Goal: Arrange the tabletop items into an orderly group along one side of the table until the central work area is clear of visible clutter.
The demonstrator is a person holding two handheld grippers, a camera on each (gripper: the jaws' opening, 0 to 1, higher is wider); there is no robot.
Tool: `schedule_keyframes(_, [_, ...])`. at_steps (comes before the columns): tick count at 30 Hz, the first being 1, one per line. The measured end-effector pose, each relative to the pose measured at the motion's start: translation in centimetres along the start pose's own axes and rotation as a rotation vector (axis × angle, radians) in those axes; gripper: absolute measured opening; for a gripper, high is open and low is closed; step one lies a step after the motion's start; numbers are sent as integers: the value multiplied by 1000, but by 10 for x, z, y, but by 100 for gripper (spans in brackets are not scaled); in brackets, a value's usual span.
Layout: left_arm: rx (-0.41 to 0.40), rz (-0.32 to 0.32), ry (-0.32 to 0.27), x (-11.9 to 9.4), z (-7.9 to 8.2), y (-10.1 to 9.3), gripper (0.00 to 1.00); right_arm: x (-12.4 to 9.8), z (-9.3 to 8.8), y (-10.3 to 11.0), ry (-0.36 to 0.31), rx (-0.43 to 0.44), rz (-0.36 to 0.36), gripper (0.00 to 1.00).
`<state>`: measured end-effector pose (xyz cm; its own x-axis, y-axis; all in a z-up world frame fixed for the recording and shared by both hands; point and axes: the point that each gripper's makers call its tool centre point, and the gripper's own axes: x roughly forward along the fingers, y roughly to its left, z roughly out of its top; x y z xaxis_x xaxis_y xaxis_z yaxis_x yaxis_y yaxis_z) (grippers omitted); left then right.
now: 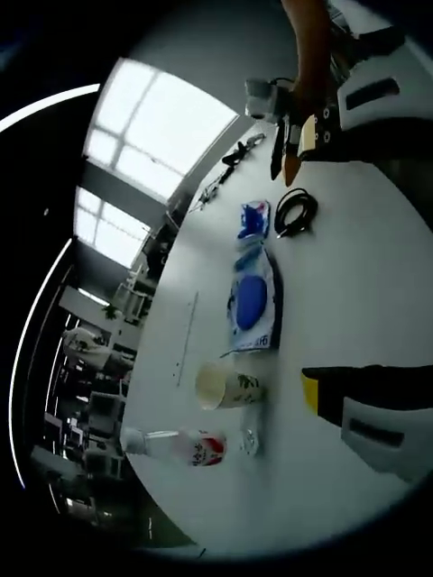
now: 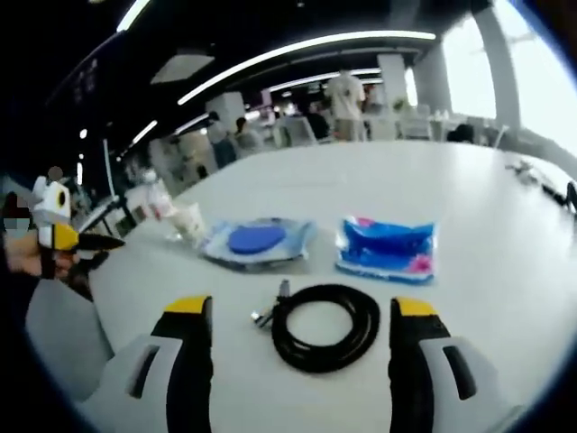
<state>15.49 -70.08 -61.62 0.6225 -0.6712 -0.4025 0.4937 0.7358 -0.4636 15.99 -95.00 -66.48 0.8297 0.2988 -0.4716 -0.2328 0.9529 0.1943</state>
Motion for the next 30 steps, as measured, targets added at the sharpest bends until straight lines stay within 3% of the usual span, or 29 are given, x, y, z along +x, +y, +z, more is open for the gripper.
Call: schedule_keyframes(30, [24,55,-45,-33,1,-11,92,-39,4,22,-30,-21,42,74])
